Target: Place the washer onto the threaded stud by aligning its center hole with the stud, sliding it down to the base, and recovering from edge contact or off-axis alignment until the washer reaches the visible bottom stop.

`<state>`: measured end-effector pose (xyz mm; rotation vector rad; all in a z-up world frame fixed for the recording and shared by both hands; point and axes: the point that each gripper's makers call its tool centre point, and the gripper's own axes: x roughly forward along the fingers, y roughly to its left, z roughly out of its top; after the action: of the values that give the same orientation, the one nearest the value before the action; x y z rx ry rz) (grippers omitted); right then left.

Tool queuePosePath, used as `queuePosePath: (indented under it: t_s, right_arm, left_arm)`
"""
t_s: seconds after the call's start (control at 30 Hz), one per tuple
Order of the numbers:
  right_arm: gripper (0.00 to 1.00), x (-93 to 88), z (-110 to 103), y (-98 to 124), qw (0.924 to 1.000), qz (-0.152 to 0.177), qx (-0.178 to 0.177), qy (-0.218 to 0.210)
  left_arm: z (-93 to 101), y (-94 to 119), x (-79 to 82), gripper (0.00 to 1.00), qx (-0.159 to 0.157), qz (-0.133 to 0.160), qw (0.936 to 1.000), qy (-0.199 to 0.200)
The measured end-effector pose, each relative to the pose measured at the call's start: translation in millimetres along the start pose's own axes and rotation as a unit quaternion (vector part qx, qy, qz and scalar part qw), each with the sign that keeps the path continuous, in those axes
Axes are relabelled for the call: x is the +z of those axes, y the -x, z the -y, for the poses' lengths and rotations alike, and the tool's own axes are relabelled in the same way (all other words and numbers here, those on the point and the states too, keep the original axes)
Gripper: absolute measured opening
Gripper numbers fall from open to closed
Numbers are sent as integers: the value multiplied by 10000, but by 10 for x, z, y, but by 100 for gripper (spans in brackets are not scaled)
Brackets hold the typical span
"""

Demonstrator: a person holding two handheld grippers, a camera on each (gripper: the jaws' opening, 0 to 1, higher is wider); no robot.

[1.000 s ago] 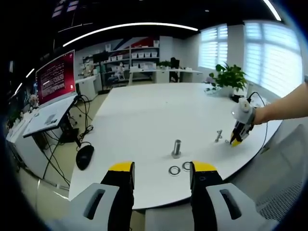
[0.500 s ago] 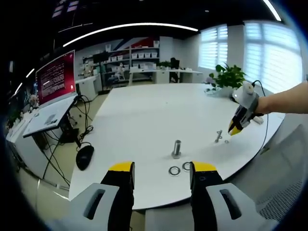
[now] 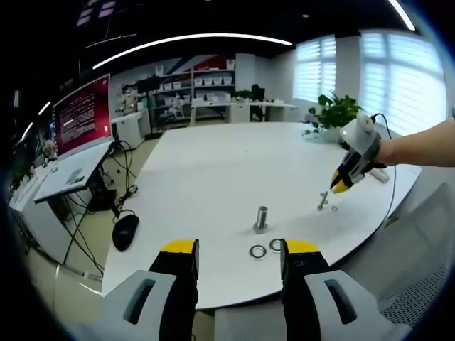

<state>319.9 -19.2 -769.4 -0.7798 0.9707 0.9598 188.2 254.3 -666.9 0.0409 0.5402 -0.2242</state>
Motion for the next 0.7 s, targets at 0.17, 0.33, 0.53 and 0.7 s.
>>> queuePosePath:
  t_s: [0.17,0.33,0.53,0.7]
  right_arm:
    - [14,15,29,-80,9999,-102,-19,77]
    - [14,-10,43,-144,9997,-207,87,63]
    - [14,25,45,-155,9996,-239,130,117]
    - [14,-5,26,-208,9984,-454,170,307]
  left_arm:
    - [-3,0,4,44,4,14,10000,4]
    - [2,5,11,44,-15,41,10000,10]
    - [-6,-4,-2,43,-11,6,10000,6]
    - [-8,-6,-4,43,0,-3,10000,8]
